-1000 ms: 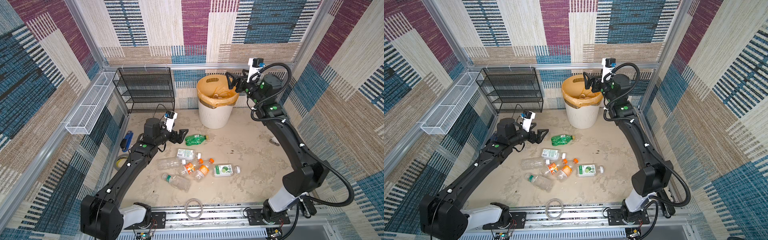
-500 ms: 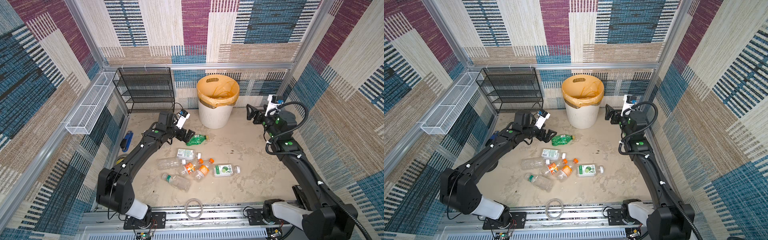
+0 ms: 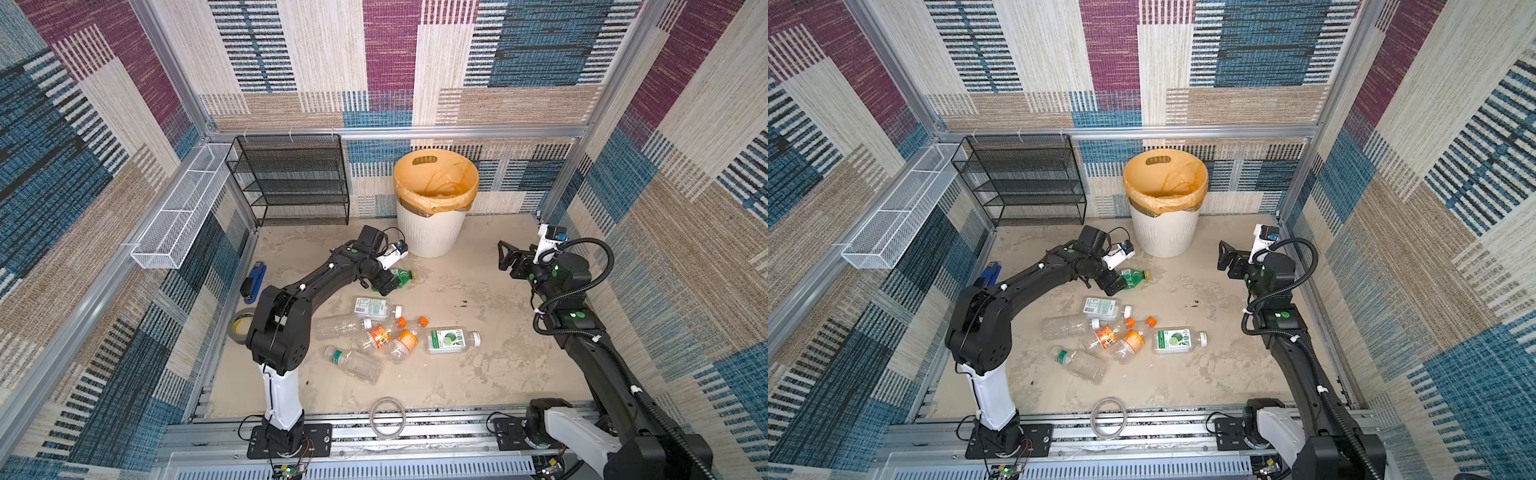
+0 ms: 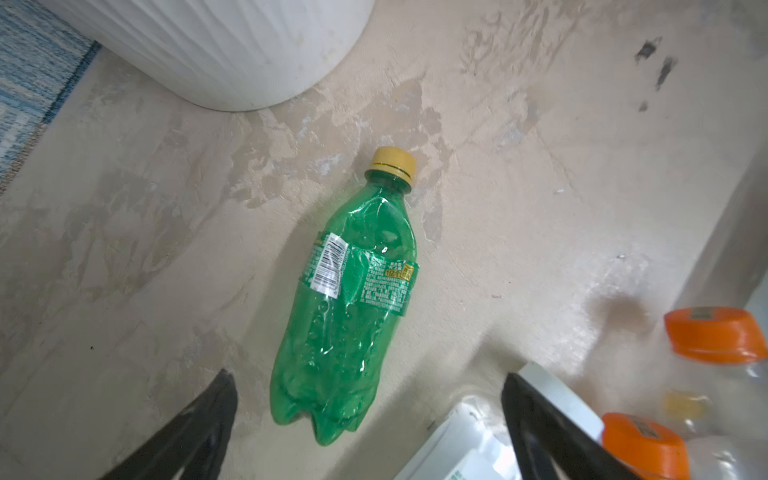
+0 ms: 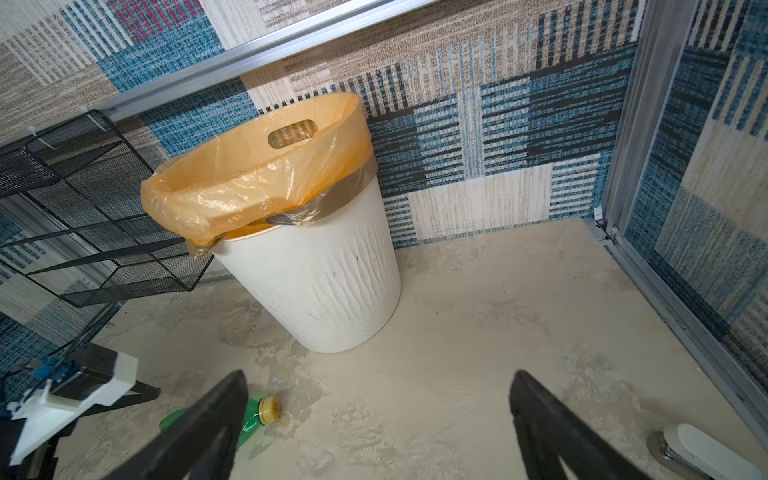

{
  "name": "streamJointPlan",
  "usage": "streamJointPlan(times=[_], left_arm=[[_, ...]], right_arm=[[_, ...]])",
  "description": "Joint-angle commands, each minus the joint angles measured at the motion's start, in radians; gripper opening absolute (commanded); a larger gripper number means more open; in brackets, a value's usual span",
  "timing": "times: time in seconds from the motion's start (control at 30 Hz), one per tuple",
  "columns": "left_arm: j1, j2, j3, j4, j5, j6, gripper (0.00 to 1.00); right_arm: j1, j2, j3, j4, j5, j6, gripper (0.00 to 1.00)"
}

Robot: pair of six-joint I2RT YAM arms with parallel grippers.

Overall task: Throw the plastic bottles in the bin
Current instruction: 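Withdraw right gripper while left gripper reaches green yellow-cap bottle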

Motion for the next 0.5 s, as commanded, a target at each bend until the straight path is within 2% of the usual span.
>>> streamJointPlan(times=[0.0,0.13,0.47], left_arm=[[-0.015,0.036,0.023,0.007,-0.067,0.089,1.0],[-0.041,0.105,0.065,-0.016,-0.137,0.146,1.0],[-0.047,0.242,0.192,-0.038,-0.195,0.173,0.99]], right_arm=[[-0.001,-0.013,-0.02,0.062,-0.025,0.021,0.99],[-0.002,-0.021,-0.04,0.062,-0.031,0.024,0.99],[-0.002,-0.049,-0.066,0.064,-0.036,0.027,0.99]])
